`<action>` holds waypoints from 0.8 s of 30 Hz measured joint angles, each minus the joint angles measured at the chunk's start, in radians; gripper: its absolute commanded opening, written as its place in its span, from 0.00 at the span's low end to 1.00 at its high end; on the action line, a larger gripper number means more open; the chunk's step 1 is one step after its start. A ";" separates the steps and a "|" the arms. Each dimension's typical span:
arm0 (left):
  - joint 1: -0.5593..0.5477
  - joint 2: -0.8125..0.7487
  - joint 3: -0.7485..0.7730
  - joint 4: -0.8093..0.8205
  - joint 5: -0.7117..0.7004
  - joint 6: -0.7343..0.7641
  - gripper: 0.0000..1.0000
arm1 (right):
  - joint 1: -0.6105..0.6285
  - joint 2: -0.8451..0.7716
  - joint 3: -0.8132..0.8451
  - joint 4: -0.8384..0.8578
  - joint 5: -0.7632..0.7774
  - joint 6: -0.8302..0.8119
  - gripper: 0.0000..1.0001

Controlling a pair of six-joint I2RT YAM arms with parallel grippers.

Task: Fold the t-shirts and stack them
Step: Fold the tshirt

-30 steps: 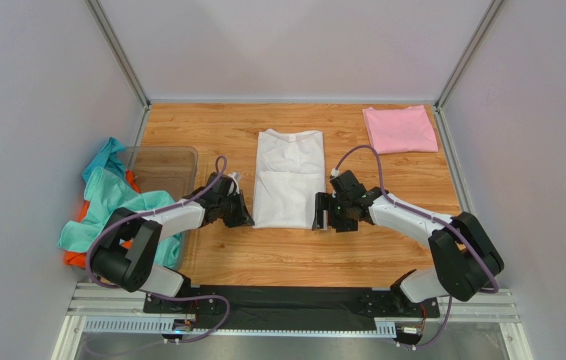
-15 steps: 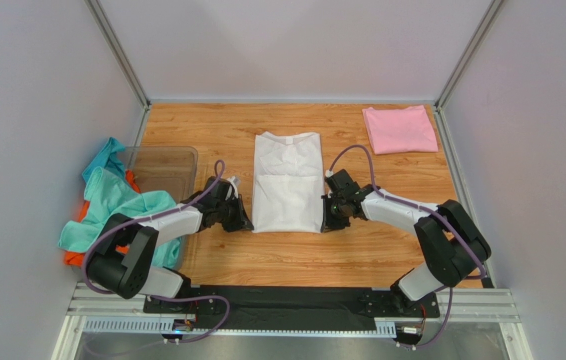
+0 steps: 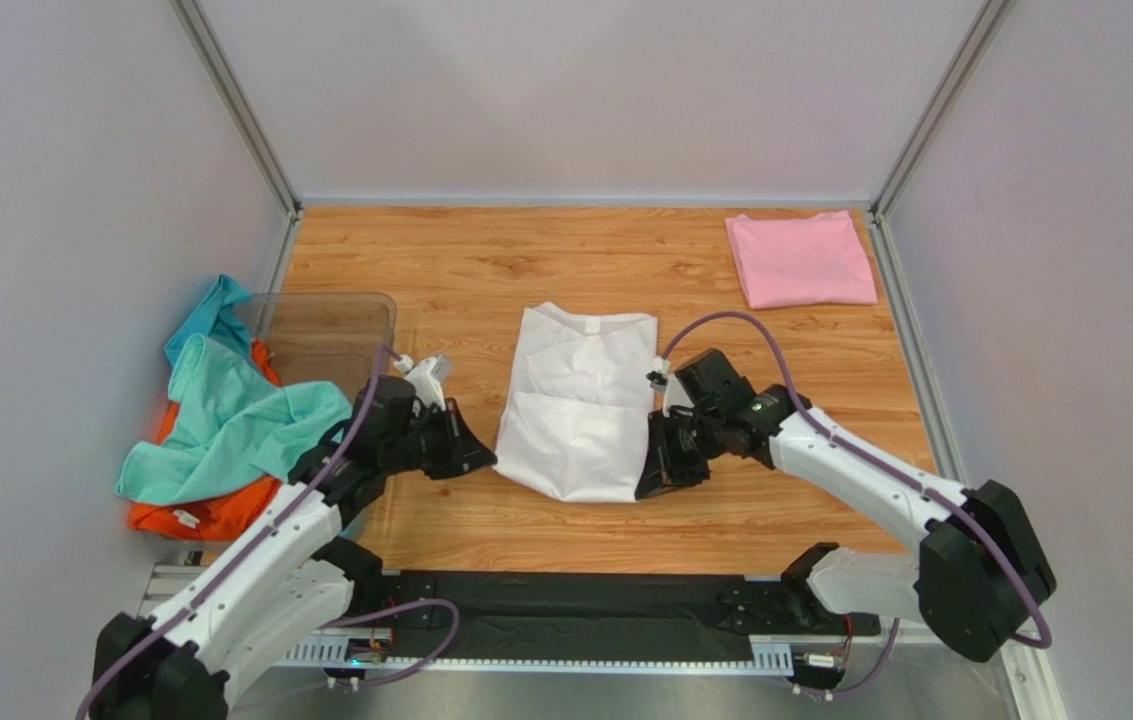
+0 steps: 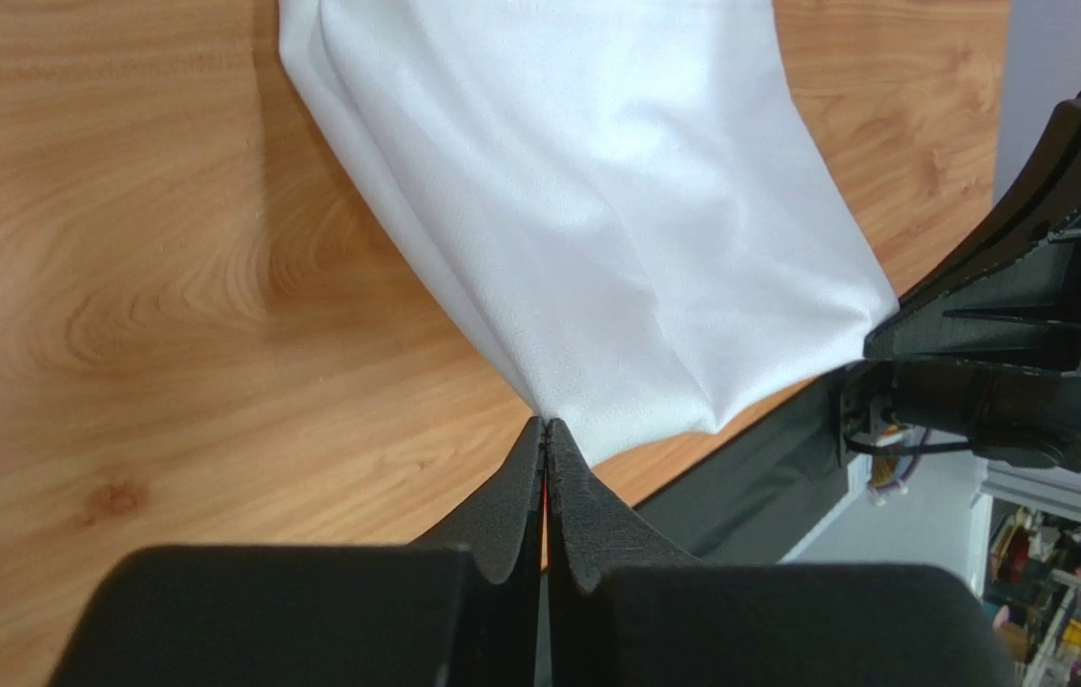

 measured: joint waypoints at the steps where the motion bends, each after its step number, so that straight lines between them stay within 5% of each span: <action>1: 0.000 -0.040 0.000 -0.028 0.002 -0.005 0.00 | 0.004 -0.023 0.000 -0.016 -0.025 0.004 0.01; 12: -0.002 -0.355 0.116 -0.296 0.010 -0.054 0.00 | 0.109 -0.167 0.063 -0.111 -0.337 0.087 0.01; 24: -0.006 -0.320 0.198 -0.330 -0.017 -0.051 0.00 | 0.109 -0.224 0.077 -0.113 -0.369 0.186 0.00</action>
